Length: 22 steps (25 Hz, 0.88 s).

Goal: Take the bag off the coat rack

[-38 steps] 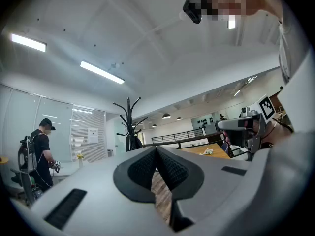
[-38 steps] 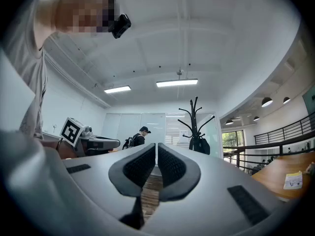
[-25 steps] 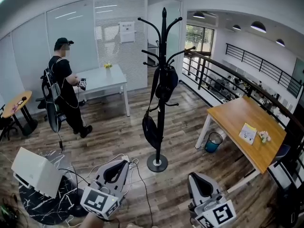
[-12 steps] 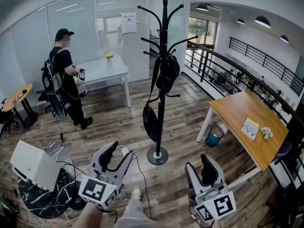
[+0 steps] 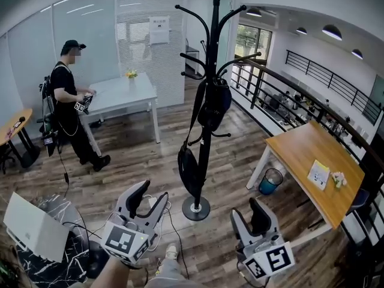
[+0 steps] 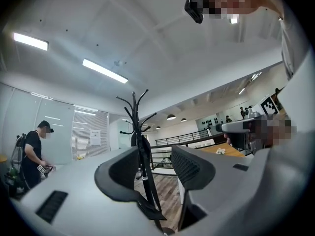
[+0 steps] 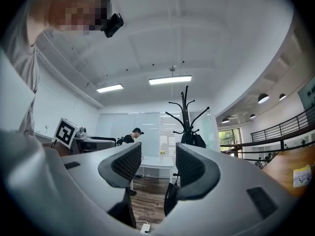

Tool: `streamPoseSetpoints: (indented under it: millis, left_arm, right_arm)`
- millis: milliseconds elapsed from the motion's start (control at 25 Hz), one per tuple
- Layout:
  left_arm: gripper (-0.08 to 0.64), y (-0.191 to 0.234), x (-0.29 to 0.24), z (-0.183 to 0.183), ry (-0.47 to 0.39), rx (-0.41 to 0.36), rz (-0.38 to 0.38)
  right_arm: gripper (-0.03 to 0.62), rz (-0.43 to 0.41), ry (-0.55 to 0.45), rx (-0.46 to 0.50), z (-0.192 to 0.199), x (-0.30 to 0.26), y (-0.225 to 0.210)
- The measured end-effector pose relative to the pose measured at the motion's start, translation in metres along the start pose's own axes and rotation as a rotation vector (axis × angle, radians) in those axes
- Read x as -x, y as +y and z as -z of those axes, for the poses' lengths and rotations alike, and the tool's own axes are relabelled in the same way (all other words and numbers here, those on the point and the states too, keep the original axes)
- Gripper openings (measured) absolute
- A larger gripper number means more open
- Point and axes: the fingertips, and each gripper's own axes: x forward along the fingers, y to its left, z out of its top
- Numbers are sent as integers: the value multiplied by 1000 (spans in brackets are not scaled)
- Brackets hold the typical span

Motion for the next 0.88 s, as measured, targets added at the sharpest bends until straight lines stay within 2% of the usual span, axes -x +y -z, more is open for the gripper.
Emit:
streamPoseSetpoints:
  millis: [480,880]
  left_arm:
    - [218,99,-144,23,2,-21,135]
    - [218,145,-272,45,-4,-33,273]
  right_arm:
    - [216,88,19,19,15,-156,-61]
    - [225,160,30,19,35,-265,-117]
